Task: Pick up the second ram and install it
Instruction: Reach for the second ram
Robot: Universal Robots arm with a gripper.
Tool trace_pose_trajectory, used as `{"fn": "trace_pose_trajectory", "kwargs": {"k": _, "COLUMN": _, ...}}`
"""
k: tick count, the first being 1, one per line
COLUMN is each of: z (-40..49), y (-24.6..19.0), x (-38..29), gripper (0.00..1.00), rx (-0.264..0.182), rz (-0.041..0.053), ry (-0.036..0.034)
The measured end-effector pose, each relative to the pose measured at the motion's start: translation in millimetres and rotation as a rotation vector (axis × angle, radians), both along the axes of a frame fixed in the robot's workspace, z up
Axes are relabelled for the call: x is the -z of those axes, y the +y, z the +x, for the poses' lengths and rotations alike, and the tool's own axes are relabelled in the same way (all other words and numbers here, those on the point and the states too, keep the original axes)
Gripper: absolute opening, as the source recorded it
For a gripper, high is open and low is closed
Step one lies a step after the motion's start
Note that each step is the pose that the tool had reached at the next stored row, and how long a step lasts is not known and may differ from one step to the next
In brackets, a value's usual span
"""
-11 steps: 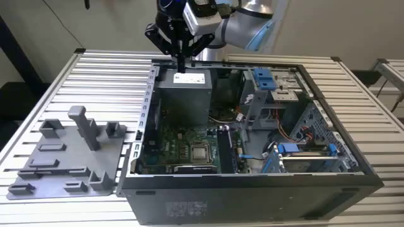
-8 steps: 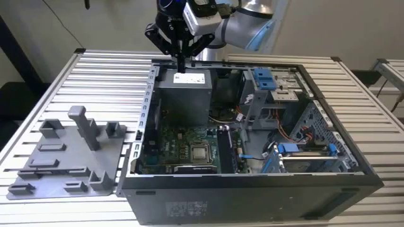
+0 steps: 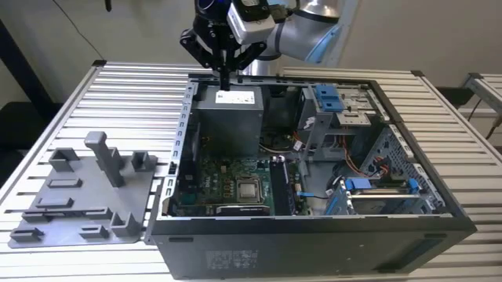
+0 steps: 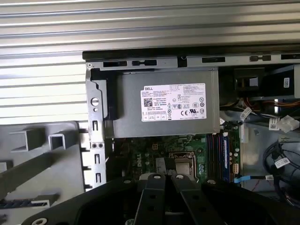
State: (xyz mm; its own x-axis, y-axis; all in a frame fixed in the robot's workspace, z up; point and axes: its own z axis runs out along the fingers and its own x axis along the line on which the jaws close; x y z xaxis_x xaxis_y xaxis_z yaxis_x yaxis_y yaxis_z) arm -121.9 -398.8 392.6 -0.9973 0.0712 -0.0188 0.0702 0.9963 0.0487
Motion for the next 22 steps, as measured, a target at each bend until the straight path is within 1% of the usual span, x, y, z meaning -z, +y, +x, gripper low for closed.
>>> {"fn": "trace_pose_trajectory", "kwargs": {"k": 3, "z": -1.9, "y": 0.0, "x": 0.1, "gripper": 0.11, "rx": 0.0, "rz": 0.0, "ry": -0.0001}}
{"fn": "trace_pose_trajectory", "kwargs": {"k": 10, "z": -10.2, "y": -1.2, "x": 1.0, "gripper": 0.11, "rx": 0.0, "rz": 0.0, "ry": 0.0008}}
{"fn": "trace_pose_trajectory", "kwargs": {"k": 12, "z": -13.0, "y": -2.7, "x": 1.2, "gripper": 0.11, "rx": 0.0, "rz": 0.0001, "ry": 0.0011}}
{"fn": "trace_pose_trajectory", "kwargs": {"k": 16, "z": -18.0, "y": -7.1, "x": 1.3, "gripper": 0.11, "rx": 0.0, "rz": 0.0, "ry": 0.0048}}
{"fn": "trace_pose_trajectory", "kwargs": {"k": 22, "z": -26.7, "y": -11.1, "x": 1.6, "gripper": 0.11, "rx": 0.0, "rz": 0.0001, "ry": 0.0079}}
